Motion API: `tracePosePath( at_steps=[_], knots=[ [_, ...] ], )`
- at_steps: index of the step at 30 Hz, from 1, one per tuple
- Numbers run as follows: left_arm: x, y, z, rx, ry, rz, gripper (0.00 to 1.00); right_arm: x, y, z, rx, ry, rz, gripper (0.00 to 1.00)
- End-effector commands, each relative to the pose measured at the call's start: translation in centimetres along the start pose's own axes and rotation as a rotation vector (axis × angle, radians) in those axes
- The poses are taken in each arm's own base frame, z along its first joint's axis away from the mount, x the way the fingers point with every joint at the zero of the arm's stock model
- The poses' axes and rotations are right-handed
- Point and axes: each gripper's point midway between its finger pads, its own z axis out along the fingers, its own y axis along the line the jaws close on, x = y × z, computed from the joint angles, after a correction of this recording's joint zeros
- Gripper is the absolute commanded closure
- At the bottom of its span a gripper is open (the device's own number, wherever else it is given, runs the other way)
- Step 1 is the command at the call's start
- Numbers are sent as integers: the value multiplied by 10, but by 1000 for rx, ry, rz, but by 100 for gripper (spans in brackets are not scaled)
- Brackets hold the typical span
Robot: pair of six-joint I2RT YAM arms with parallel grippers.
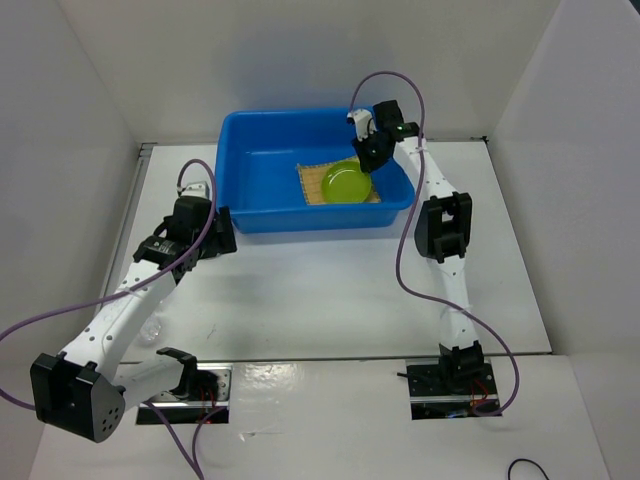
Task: Place the mixed dishes into the plastic bin
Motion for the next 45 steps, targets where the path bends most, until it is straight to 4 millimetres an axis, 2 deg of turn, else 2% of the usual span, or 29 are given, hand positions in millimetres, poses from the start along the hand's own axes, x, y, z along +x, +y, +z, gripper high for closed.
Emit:
tracePosePath(
  at_steps=[1,2,4,6,7,8,10,11,13,14,15,16,17,18,19,20,21,22,23,24,25,26,28,29,33,37,38,43,45],
  knots=[
    [-9,2,-1,-10,-45,-39,1,-16,-11,-3,76,-36,-24,67],
    [-9,2,-1,-10,-45,-39,1,-13,-13,-1,89,-29,-23,57],
    [-10,4,-1,-23,-50,-40,1,-17,-17,-11,115,-34,-25,38],
    [-11,9,0,-30,-48,-55,1,-21,-16,-22,119,-43,-27,29],
    [-11,9,0,-30,-48,-55,1,-27,-18,-30,135,-55,-30,28],
    [-13,13,-1,-37,-57,-66,1,-40,-20,-49,159,-89,-36,28],
    [-19,24,-3,-68,-77,-90,1,-46,-25,-72,210,-99,-37,28],
    [-22,29,-5,-77,-92,-115,1,-67,-25,-105,236,-165,-48,28],
    [-28,47,-3,-106,-99,-158,1,-61,-32,-134,259,-174,-18,28],
    [-27,53,2,-114,-90,-179,1,-73,-30,-177,288,-234,-11,29],
    [-27,59,7,-118,-80,-191,1,-60,-27,-183,279,-218,-3,31],
    [-20,69,17,-125,-33,-221,1,-53,-31,-201,297,-225,22,36],
    [-17,72,23,-128,-9,-233,1,-44,-22,-230,299,-251,34,41],
    [-20,73,27,-121,-6,-244,1,-37,-19,-246,311,-263,53,46],
    [-13,76,37,-120,37,-259,1,-28,-13,-259,307,-269,56,59],
    [-12,78,41,-119,46,-267,1,-15,-10,-271,322,-263,64,67],
    [-14,79,45,-117,48,-284,1,9,2,-289,349,-249,70,76],
    [-7,83,54,-133,82,-289,1,22,8,-298,363,-242,73,84],
    [-5,85,59,-133,93,-299,1,58,19,-286,348,-164,90,94],
    [-5,85,62,-136,103,-309,1,66,29,-311,380,-203,74,98],
    [3,87,70,-143,141,-314,1,84,36,-313,381,-179,79,100],
    [-5,88,73,-136,124,-333,1,123,40,-302,371,-102,113,100],
    [-5,88,79,-137,125,-333,1,149,46,-311,396,-100,136,100],
    [-5,88,79,-137,125,-333,1,172,50,-301,383,-63,159,100],
    [7,85,94,-115,178,-352,1,176,48,-310,368,-134,227,100],
    [18,98,106,-139,221,-409,1,186,50,-286,250,-129,283,98],
    [22,96,108,-128,238,-411,1,189,47,-282,243,-124,286,98],
    [39,104,127,-126,310,-466,1,194,40,-276,252,-116,303,95],
    [40,99,133,-95,326,-472,1,196,39,-274,247,-107,307,95]
  ],
)
